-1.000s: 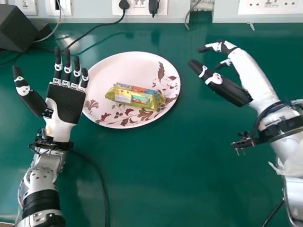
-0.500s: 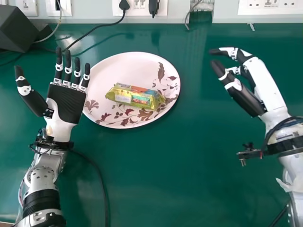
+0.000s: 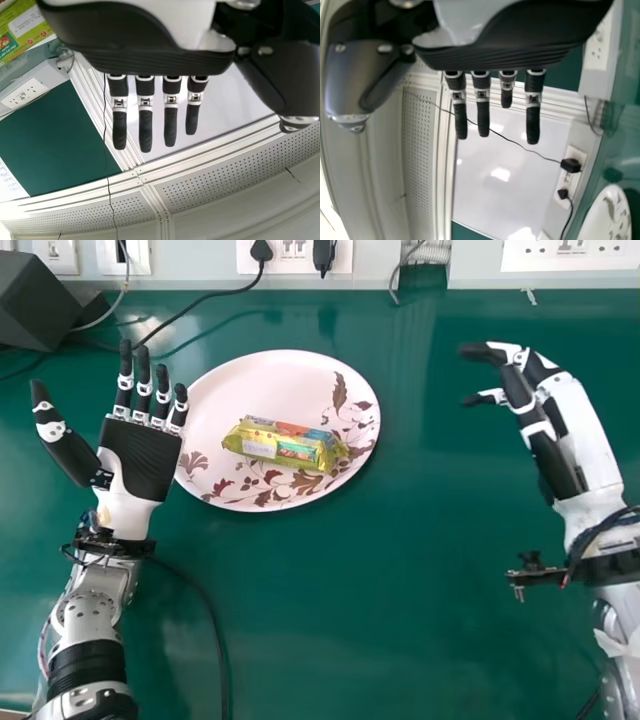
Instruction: Pick up biscuit and place it in the plate
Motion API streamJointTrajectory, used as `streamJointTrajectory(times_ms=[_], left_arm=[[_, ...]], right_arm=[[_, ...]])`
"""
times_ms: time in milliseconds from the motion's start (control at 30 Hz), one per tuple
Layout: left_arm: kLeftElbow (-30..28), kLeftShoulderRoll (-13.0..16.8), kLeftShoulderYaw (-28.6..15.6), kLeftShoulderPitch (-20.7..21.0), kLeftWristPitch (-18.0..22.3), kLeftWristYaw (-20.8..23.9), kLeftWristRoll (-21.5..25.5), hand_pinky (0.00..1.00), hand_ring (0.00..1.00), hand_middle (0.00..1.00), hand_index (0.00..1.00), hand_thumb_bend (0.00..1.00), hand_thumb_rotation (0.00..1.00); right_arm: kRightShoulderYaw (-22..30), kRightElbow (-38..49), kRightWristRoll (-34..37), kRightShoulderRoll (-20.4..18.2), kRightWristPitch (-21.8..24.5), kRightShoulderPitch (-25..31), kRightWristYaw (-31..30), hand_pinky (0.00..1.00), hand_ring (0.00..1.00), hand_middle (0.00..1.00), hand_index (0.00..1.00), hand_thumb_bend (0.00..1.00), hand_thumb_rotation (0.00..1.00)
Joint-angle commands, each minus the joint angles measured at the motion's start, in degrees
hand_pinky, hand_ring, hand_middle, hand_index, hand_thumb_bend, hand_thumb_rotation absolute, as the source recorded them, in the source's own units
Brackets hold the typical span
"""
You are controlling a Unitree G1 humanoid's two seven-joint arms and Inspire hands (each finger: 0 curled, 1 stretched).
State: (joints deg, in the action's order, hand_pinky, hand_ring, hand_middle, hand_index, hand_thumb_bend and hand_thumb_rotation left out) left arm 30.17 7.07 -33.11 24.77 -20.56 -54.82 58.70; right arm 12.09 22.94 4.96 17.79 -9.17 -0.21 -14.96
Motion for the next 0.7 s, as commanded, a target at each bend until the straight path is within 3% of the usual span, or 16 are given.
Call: streamJointTrajectory(times_ms=[0,667], left_arm=[[2.04,-1.45,-0.67,-5.23,-0.13,0.93,-0.87,0.61,0.7,0.8,0.87,0.84,0.7],[-0.44,-0.73,-1.17,-7.57,-1.12,1.66,0.54,0.66,0.69,0.79,0.85,0.94,0.74]], right_arm=[[0.4,-1.54,4.97,-1.37,-1.09,1.04,-1.43,0.55,0.68,0.79,0.76,0.94,0.71],[-2.06,-6.84,17.41,-12.19,-4.64,3.28,-2.66,0.54,0.68,0.79,0.75,0.93,0.77]])
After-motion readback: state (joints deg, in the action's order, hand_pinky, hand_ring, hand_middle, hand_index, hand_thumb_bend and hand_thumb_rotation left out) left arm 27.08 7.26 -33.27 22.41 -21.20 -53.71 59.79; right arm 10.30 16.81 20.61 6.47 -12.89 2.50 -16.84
